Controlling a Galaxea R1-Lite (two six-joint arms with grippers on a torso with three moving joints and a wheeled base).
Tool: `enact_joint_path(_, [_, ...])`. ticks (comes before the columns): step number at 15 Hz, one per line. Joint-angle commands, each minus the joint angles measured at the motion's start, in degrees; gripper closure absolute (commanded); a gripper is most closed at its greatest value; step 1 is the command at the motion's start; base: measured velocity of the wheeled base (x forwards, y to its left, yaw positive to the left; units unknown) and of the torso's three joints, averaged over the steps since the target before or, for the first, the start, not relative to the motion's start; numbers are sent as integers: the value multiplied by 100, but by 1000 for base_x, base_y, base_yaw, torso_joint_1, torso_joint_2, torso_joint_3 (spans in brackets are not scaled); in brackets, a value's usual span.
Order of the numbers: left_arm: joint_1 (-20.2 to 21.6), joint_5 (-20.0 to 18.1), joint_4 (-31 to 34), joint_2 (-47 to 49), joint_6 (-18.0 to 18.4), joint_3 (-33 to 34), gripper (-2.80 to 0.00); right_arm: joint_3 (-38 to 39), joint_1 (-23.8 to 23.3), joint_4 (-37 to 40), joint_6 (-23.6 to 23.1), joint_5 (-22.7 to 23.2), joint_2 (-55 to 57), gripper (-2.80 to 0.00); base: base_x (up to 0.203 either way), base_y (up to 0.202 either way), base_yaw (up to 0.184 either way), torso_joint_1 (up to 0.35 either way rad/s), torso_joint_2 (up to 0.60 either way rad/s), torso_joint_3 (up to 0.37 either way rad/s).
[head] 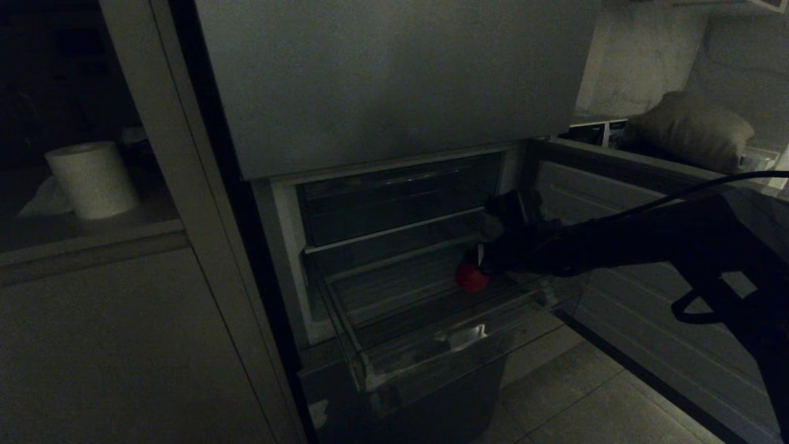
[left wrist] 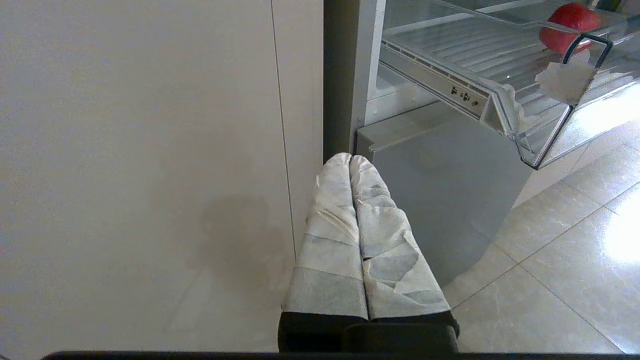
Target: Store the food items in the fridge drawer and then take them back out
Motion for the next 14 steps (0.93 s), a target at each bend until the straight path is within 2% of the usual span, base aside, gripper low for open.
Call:
enact_joint_path(1, [1, 4, 2, 9, -2, -1, 0, -39, 66, -18, 34, -73, 95, -280, 0, 0, 0, 0, 0, 0])
enact_joint_path(4, [1, 4, 2, 9, -2, -1, 0, -92, 180, -30, 292, -287, 273, -280, 0, 0, 0, 0, 0, 0])
enact_joint_path(7, [1, 4, 2, 9, -2, -1, 0, -104, 268, -37, 495, -311, 317, -280, 0, 0, 0, 0, 0, 0])
enact_joint_path(14, [1, 4, 2, 9, -2, -1, 0, -44, 290, -210, 684, -508, 492, -280, 0, 0, 0, 0, 0, 0])
